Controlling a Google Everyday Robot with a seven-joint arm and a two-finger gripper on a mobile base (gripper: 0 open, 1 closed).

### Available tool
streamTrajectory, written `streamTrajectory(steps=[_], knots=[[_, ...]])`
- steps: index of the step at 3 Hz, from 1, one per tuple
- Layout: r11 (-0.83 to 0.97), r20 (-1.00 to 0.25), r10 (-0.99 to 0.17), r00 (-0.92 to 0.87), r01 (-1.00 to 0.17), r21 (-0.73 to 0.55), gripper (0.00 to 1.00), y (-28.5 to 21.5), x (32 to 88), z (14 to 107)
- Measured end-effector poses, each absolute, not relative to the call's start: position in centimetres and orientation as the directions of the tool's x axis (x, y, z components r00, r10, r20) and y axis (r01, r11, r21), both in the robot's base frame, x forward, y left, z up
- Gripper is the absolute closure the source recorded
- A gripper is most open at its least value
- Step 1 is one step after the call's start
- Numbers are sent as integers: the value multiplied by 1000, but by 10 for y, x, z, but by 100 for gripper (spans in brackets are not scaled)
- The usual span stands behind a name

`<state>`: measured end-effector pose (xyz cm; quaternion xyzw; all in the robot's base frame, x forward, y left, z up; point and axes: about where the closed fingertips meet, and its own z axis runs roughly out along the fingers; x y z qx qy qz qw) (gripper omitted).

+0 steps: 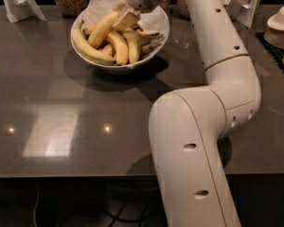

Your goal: Pick banana from white bowl

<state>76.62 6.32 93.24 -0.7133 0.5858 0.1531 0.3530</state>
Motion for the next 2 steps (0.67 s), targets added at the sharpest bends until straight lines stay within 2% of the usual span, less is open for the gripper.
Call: streamTrajectory(steps=[1, 2], knots=[[-55, -637, -726, 257, -946, -319, 97, 62, 767, 935], [-51, -640, -723, 261, -944, -326, 100, 61, 767, 938]])
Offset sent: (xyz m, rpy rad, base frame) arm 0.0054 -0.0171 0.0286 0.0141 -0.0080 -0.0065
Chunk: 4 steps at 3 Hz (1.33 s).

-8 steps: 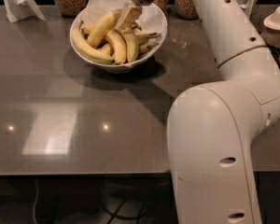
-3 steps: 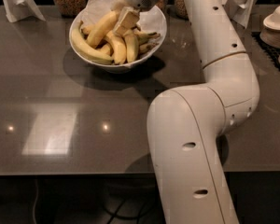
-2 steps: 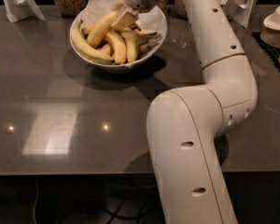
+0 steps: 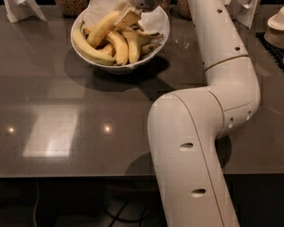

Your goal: Pick banana from white bowl

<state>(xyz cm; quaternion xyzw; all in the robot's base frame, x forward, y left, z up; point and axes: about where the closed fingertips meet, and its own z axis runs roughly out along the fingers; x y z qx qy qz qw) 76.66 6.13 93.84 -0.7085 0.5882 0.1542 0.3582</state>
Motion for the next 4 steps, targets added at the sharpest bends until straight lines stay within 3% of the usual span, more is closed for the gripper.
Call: streamTrajectory(steps=[4], knots=[[-156, -533, -694, 484, -824, -545, 100, 64, 741, 1028]])
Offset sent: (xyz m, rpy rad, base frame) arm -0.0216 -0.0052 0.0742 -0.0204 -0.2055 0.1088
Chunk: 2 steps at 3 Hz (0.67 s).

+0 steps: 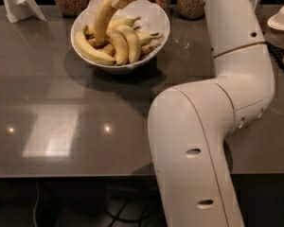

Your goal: Pick banana from white bowl

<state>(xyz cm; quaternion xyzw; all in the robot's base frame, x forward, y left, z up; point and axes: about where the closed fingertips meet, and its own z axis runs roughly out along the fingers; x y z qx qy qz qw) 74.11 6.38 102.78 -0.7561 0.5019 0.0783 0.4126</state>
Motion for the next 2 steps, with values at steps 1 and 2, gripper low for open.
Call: streamTrajectory(steps=[1, 2], knots=[[-163, -502, -686, 526, -784, -599, 100, 57, 733, 1054], [-165, -478, -681, 555, -752, -638, 100, 51, 726, 1075]])
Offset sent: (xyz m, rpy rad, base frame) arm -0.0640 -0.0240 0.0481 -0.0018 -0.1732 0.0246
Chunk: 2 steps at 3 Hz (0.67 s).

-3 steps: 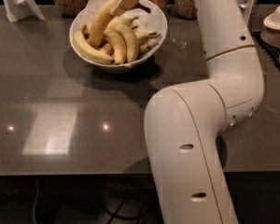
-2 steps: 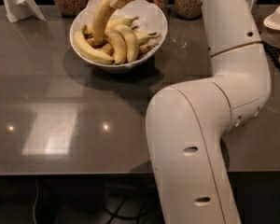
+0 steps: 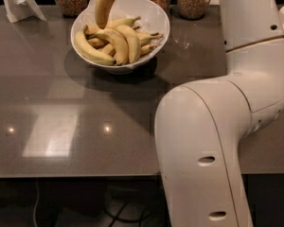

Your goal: Pick banana from white bowl

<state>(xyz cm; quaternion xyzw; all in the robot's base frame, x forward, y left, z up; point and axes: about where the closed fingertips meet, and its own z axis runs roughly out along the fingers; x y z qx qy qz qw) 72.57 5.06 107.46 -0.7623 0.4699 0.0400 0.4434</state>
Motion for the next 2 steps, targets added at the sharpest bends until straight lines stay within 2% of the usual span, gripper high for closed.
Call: streamTrajectory(steps=[2], knots=[[-122, -450, -595, 666, -628, -768, 100, 2, 710, 1112]])
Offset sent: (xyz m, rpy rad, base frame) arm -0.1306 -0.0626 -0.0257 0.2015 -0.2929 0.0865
